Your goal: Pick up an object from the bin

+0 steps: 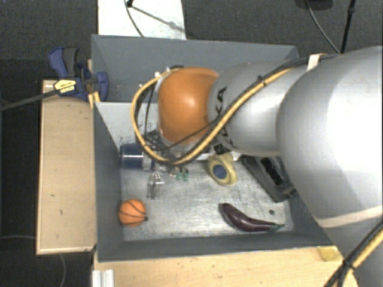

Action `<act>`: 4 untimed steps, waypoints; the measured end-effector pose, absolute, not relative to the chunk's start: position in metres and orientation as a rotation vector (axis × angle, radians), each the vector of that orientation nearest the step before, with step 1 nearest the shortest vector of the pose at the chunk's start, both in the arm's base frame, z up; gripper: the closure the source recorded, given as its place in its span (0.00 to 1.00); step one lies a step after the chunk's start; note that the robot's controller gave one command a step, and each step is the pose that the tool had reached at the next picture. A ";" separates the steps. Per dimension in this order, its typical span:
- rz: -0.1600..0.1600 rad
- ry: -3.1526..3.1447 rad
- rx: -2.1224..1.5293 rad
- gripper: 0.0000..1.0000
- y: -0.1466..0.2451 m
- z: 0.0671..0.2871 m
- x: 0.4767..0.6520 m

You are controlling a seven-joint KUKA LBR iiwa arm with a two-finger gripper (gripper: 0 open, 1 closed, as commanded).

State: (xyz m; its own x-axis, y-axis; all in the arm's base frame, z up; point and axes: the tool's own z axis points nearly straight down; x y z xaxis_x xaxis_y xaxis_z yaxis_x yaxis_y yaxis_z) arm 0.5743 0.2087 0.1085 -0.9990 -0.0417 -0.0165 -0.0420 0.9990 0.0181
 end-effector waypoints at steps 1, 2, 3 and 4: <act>0.009 3.168 -0.074 0.00 0.208 0.093 0.560; -0.001 3.174 -0.271 0.00 0.214 0.088 0.568; 0.012 3.172 0.073 1.00 0.226 0.069 0.576; 0.012 3.172 0.077 1.00 0.226 0.069 0.576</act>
Offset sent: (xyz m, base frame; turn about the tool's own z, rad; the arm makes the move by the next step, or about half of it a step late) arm 0.0176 0.0081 -0.0185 -0.2702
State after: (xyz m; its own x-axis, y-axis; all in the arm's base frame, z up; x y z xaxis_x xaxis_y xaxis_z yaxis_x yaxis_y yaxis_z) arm 0.5757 0.2256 0.0695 -0.9983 0.0481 0.0320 0.0484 0.9988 0.0070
